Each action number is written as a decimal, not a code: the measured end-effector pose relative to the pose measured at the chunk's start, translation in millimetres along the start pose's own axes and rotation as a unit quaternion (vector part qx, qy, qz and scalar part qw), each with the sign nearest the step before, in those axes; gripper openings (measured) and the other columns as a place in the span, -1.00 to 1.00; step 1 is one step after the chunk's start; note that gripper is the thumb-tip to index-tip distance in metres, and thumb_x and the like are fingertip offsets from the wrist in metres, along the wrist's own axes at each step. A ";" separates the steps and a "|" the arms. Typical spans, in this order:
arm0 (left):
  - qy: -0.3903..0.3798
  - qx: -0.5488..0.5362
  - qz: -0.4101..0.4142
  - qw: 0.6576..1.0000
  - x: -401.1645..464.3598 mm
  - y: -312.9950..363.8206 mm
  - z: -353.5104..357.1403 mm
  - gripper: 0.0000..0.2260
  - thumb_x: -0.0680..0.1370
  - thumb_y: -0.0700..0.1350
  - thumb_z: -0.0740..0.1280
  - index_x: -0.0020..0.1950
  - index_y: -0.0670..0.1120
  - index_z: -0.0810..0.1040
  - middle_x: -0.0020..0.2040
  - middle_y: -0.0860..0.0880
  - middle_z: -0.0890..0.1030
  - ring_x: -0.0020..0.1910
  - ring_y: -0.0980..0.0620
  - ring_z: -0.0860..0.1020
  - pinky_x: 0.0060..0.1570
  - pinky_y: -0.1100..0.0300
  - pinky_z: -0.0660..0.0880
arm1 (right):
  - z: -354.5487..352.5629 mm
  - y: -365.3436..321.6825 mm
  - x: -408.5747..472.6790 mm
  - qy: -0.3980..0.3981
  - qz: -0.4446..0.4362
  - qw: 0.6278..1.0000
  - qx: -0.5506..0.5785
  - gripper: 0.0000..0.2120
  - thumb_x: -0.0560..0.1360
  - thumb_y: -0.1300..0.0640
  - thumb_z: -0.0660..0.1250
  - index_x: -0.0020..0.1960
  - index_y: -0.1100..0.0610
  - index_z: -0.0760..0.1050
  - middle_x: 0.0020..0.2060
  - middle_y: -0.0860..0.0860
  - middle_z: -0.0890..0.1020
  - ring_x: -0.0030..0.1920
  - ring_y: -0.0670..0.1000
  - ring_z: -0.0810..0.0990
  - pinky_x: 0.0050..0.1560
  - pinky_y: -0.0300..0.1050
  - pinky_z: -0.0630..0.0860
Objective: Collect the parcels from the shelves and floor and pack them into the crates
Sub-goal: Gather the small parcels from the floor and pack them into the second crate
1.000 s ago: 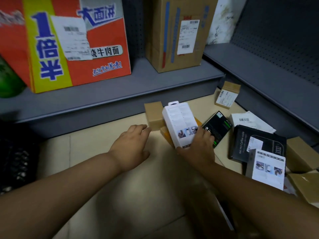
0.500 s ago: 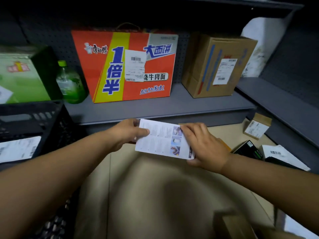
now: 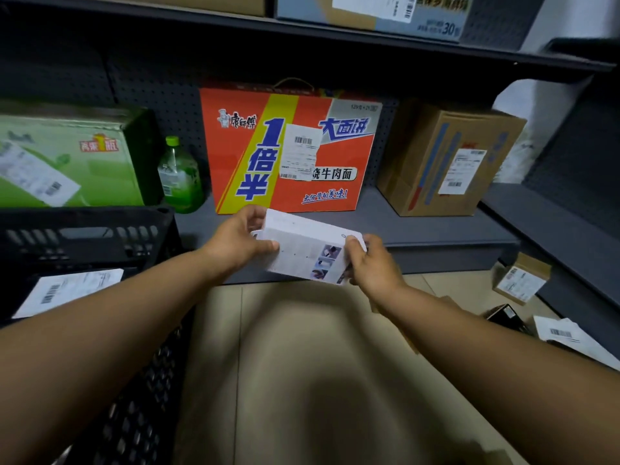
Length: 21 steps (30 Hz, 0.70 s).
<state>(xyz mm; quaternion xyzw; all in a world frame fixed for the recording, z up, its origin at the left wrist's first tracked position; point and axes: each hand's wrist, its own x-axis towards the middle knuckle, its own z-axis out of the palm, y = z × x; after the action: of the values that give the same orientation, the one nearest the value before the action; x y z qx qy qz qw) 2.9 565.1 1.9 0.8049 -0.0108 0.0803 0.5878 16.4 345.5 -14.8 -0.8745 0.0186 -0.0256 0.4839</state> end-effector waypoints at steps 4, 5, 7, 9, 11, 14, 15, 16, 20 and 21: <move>0.004 0.083 0.102 0.991 -4.1 6.7 -1.4 -0.54 0.34 -0.39 0.47 0.09 -0.03 0.42 0.08 0.03 0.54 0.12 0.08 0.48 -0.09 0.40 0.43 | 6.8 -5.6 -0.4 0.017 0.122 0.986 0.117 -0.57 0.56 -0.17 0.12 0.20 0.16 0.33 0.02 0.13 0.60 -0.06 0.10 0.64 -0.22 -0.08 0.58; 0.014 0.129 0.142 0.981 -6.4 7.8 -1.3 -0.56 0.33 -0.33 0.50 0.09 -0.04 0.43 0.06 0.05 0.54 0.10 0.07 0.47 -0.11 0.37 0.44 | 6.4 -7.3 0.7 0.024 0.158 0.974 0.159 -0.55 0.56 -0.18 0.13 0.20 0.18 0.35 0.02 0.13 0.60 -0.05 0.11 0.63 -0.22 -0.07 0.60; 0.037 0.241 0.215 0.946 -11.0 8.3 -1.3 -0.58 0.34 -0.21 0.53 0.11 -0.08 0.45 0.08 -0.01 0.52 0.10 -0.01 0.45 -0.03 0.15 0.47 | 3.7 -8.5 1.1 0.040 0.213 0.951 0.221 -0.60 0.54 -0.15 0.20 0.14 0.17 0.42 -0.05 0.10 0.61 -0.07 0.08 0.62 -0.16 -0.03 0.64; 0.040 0.294 0.261 0.918 -15.1 6.0 -1.9 -0.60 0.37 -0.20 0.50 0.13 -0.11 0.45 0.15 -0.06 0.47 0.16 -0.07 0.42 0.02 0.00 0.48 | -0.4 -6.3 2.1 0.036 0.233 0.935 0.266 -0.72 0.53 -0.06 0.26 0.07 0.15 0.49 -0.09 0.08 0.65 -0.11 0.05 0.63 -0.11 -0.01 0.63; 0.020 0.314 0.262 0.912 -18.0 2.7 -3.3 -0.55 0.36 -0.21 0.50 0.18 -0.10 0.41 0.22 -0.06 0.39 0.22 -0.07 0.38 0.06 -0.02 0.49 | -5.5 -3.6 3.0 0.025 0.234 0.921 0.312 -0.84 0.52 0.06 0.31 -0.02 0.15 0.53 -0.09 0.11 0.67 -0.13 0.06 0.65 -0.06 0.03 0.63; -0.051 0.368 0.191 0.908 -20.3 -5.0 -7.8 -0.18 0.26 -0.04 0.56 0.41 0.01 0.21 0.35 0.01 0.24 0.33 0.01 0.26 0.17 0.04 0.45 | -13.2 1.3 4.9 0.023 0.227 0.917 0.329 -0.93 0.48 0.13 0.36 -0.15 0.11 0.51 -0.07 0.12 0.67 -0.07 0.10 0.66 0.01 0.09 0.62; -0.071 0.385 0.170 0.905 -20.7 -6.4 -9.4 -0.07 0.23 0.05 0.57 0.47 0.05 0.11 0.40 0.03 0.20 0.37 0.02 0.20 0.25 0.04 0.38 | -14.7 3.0 5.7 0.024 0.223 0.919 0.323 -0.94 0.47 0.14 0.38 -0.16 0.10 0.52 -0.06 0.10 0.67 -0.05 0.11 0.66 0.02 0.09 0.61; -0.086 0.398 0.154 0.900 -20.9 -7.1 -10.8 0.01 0.22 0.14 0.55 0.50 0.07 0.03 0.43 0.04 0.17 0.41 0.02 0.15 0.31 0.01 0.28 | -15.5 4.4 5.9 0.025 0.217 0.922 0.319 -0.95 0.47 0.15 0.38 -0.15 0.11 0.53 -0.05 0.09 0.68 -0.05 0.11 0.66 0.03 0.08 0.61; -0.112 0.406 0.121 0.899 -17.8 -3.9 -14.8 0.01 0.26 0.26 0.49 0.52 0.05 -0.03 0.50 0.03 0.16 0.47 0.01 0.05 0.40 -0.04 0.11 | -14.1 2.8 5.7 0.016 0.195 0.926 0.322 -0.84 0.47 0.18 0.39 0.02 0.17 0.50 -0.03 0.10 0.67 -0.03 0.06 0.64 0.10 0.03 0.59; -0.118 0.402 0.113 0.901 -16.3 -1.1 -15.8 -0.05 0.30 0.25 0.47 0.52 0.05 0.02 0.48 0.03 0.19 0.47 0.00 0.06 0.41 -0.05 0.13 | -13.0 0.2 6.3 0.012 0.190 0.925 0.328 -0.75 0.46 0.17 0.40 0.10 0.18 0.47 -0.01 0.11 0.66 0.01 0.07 0.63 0.13 0.05 0.57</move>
<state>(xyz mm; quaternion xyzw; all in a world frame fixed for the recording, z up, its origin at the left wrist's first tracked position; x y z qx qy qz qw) -14.9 579.2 3.2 0.9697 -0.1380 0.0483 0.1957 21.9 334.0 -7.9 -0.6463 0.1811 0.0520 0.7394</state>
